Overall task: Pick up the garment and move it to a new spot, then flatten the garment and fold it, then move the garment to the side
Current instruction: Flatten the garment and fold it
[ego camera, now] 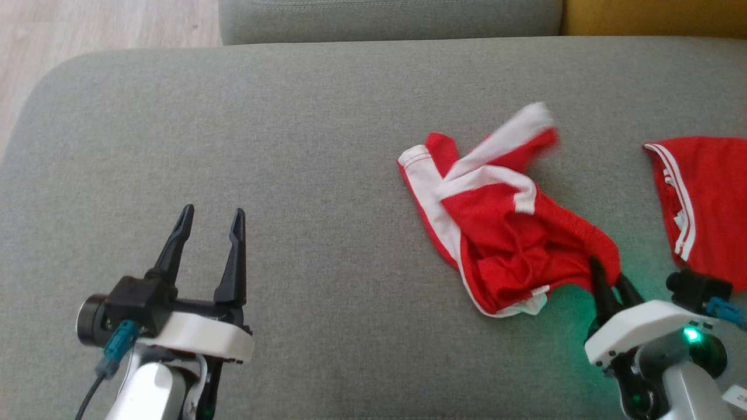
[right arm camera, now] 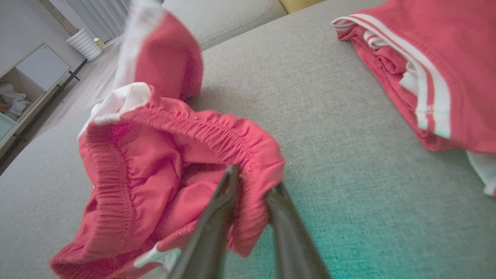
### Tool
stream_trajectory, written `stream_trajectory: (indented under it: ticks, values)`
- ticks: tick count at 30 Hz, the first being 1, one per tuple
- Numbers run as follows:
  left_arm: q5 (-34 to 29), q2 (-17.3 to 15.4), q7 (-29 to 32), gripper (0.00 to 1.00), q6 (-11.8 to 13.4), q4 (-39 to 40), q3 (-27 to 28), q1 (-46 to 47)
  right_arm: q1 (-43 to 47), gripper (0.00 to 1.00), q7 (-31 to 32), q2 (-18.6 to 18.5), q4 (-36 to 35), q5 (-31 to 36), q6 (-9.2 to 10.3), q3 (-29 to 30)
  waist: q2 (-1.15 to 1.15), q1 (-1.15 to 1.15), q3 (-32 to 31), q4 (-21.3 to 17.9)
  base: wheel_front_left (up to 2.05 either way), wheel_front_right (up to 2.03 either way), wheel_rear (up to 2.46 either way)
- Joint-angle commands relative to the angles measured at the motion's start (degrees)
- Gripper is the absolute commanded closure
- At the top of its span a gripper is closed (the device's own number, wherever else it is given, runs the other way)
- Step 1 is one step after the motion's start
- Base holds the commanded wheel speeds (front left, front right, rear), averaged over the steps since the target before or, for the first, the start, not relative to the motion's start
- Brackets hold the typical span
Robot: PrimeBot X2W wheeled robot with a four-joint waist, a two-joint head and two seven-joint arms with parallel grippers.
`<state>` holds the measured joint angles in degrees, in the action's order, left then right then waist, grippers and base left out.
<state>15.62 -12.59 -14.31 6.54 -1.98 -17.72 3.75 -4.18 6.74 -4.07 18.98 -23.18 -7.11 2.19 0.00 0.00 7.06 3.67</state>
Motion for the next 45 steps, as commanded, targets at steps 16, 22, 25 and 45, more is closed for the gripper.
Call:
stream_trajectory:
  ticks: [16,22,25,45]
  values:
    - [-0.5,-2.08,-0.43,0.0,2.02,2.09,3.59,-0.4,-1.31,0.0,-8.54,-3.34,-17.33,10.83,-0.37,-6.12,0.0,0.0,-2.67,-0.8,0.0,0.0,0.0]
    - [-0.84,-3.08,0.2,0.0,2.9,2.89,3.71,-2.61,3.39,0.0,-5.61,-3.63,-24.25,13.76,-0.37,-9.35,0.0,0.0,-4.54,-1.23,0.0,0.0,0.0]
    - [-0.84,-3.5,0.66,0.0,3.25,3.39,3.72,-3.84,6.16,0.0,-4.46,-3.1,-26.46,14.06,-0.37,-10.36,0.0,0.0,-5.34,-1.48,0.0,0.0,0.0]
    - [-0.2,-4.16,1.94,0.0,3.75,4.51,2.9,-4.99,9.13,0.0,-2.81,-1.08,-28.52,13.02,-0.37,-10.54,0.0,0.0,-5.5,-1.76,0.0,0.0,0.0]
